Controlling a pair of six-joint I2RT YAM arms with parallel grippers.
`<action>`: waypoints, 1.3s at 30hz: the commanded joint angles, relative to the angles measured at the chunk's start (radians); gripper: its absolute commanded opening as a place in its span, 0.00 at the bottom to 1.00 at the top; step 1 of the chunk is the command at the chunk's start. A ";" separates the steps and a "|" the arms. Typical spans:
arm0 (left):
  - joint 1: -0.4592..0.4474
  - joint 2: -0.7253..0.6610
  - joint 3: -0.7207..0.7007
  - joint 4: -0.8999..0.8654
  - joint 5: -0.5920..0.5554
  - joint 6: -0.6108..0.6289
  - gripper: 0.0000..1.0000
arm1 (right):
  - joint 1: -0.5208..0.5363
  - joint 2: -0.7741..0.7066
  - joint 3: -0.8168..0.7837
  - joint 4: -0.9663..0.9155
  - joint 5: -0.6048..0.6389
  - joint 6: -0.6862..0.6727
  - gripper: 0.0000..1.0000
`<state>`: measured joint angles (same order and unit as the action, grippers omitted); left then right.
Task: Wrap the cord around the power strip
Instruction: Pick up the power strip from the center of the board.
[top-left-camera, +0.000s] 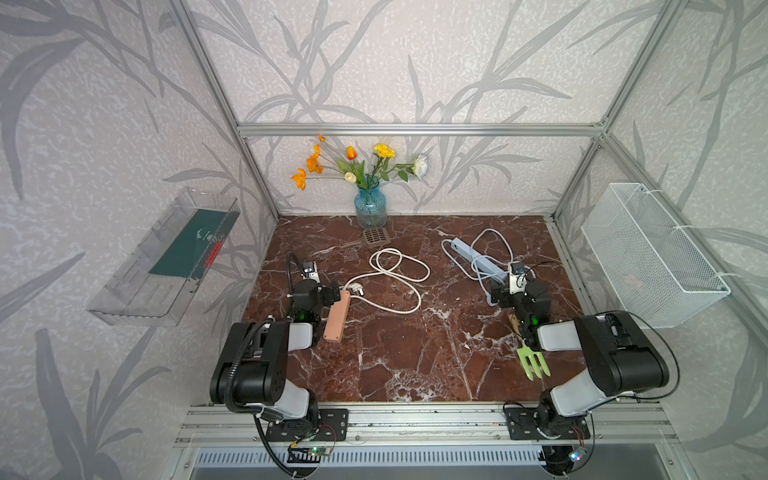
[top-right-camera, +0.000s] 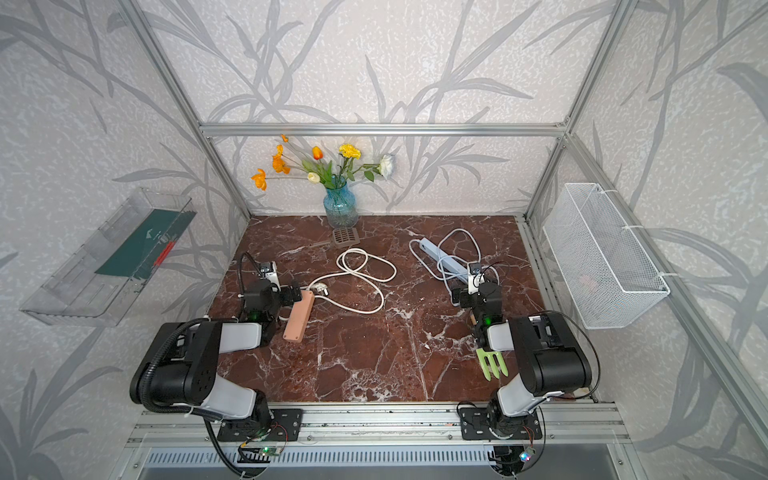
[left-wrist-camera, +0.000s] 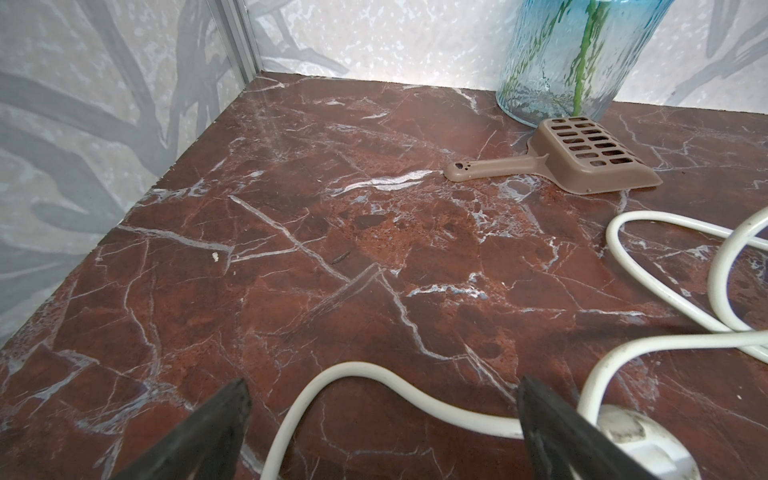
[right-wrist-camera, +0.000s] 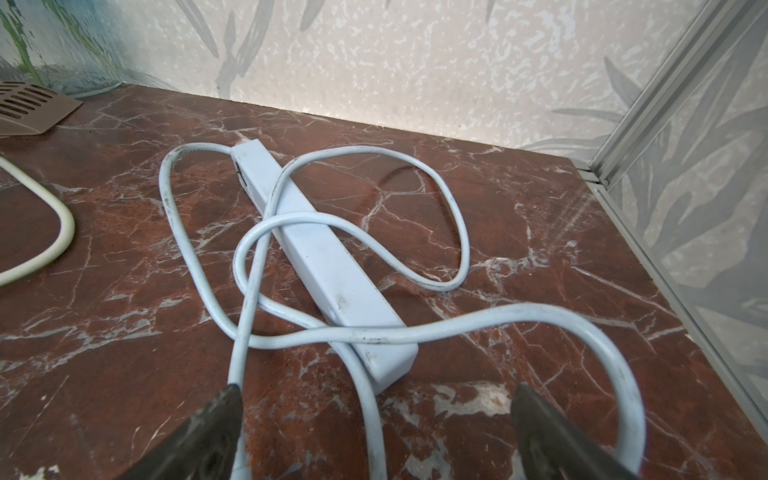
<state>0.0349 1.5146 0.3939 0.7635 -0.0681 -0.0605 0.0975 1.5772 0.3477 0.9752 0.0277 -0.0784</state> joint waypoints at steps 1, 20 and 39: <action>0.009 0.007 0.021 0.026 0.007 0.010 0.99 | 0.003 0.007 0.019 0.017 0.038 0.013 0.99; -0.134 -0.516 0.030 -0.422 -0.322 -0.121 0.99 | 0.189 -0.422 0.208 -0.660 0.408 0.193 0.99; -0.165 -0.513 0.501 -1.266 0.065 -0.466 0.76 | 0.360 -0.238 0.647 -1.432 -0.257 0.685 0.73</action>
<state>-0.1230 0.9440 0.8413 -0.3111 -0.0940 -0.5236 0.3599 1.2980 0.9379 -0.2638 -0.1875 0.6098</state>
